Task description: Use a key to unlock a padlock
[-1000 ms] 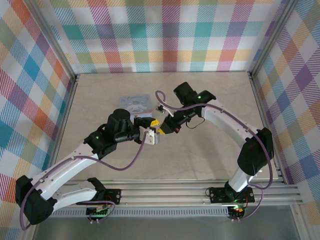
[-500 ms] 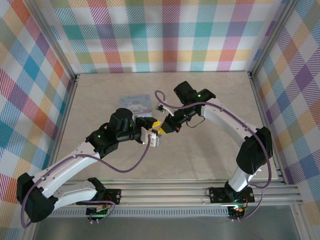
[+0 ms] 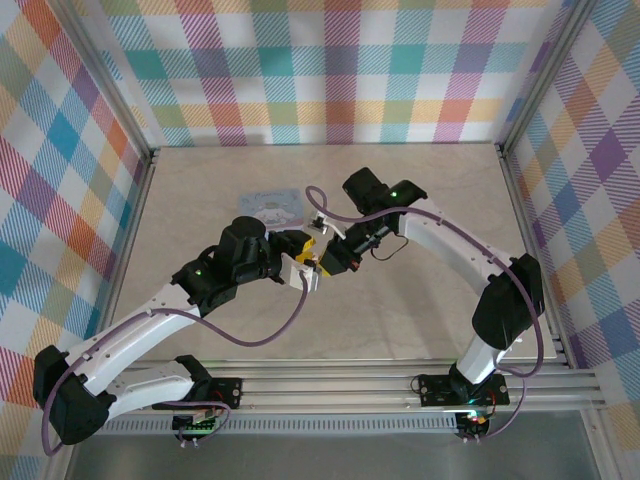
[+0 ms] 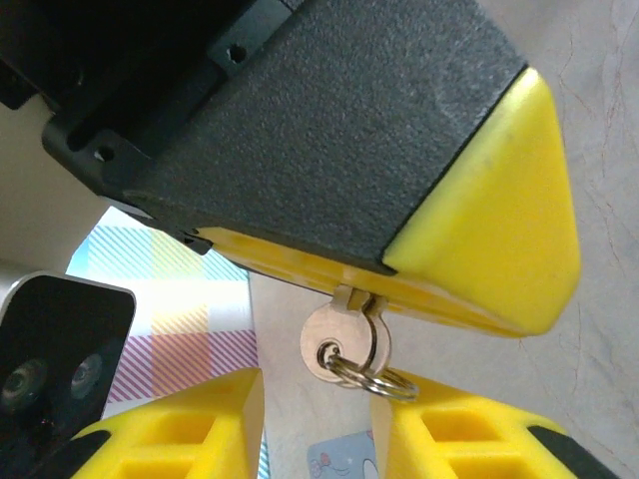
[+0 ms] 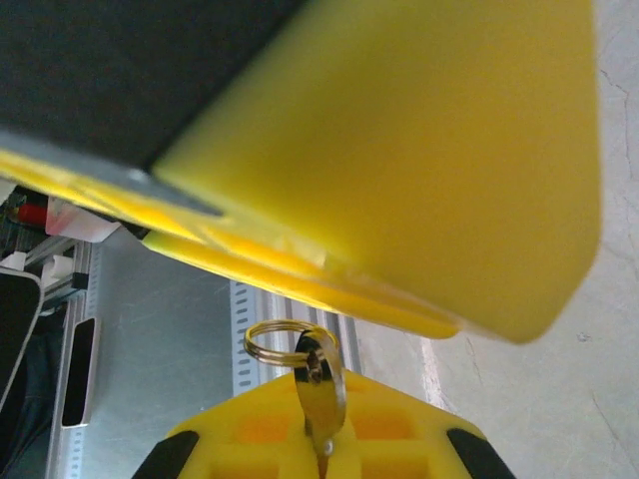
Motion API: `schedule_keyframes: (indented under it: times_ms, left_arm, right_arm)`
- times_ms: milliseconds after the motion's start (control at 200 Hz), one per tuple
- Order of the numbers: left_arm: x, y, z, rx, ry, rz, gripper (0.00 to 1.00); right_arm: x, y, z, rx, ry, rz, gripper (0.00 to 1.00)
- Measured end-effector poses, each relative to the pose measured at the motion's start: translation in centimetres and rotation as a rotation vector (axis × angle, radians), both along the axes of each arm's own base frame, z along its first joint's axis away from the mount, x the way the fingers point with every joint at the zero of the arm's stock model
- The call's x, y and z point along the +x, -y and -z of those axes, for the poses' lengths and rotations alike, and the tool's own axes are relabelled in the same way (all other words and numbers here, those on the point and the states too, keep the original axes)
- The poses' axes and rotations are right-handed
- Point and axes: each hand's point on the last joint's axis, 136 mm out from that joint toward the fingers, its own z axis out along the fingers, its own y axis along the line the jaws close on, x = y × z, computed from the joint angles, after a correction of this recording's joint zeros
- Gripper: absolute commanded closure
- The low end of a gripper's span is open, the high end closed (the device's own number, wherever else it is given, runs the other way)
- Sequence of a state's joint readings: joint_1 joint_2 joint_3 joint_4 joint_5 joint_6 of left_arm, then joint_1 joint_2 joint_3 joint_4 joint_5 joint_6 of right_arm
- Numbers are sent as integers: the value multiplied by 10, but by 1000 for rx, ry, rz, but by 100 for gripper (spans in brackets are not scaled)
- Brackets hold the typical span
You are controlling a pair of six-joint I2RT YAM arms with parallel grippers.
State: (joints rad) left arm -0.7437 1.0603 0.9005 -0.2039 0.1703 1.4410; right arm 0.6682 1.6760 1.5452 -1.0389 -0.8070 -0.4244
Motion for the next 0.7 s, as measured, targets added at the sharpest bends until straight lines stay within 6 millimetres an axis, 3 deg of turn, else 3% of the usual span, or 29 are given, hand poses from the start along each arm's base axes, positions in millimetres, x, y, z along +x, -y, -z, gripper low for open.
schedule_keyframes:
  times_ms: [320, 550, 700]
  left_arm:
    - [-10, 2, -15, -36, 55, 21, 66]
    - [-14, 2, -13, -16, 79, 21, 65]
    - [-18, 7, -11, 2, 92, 41, 73]
  right_arm:
    - [-1, -2, -3, 16, -15, -9, 100]
    - [-2, -4, -2, 15, -48, -15, 100]
    - [-1, -5, -3, 13, -51, -15, 100]
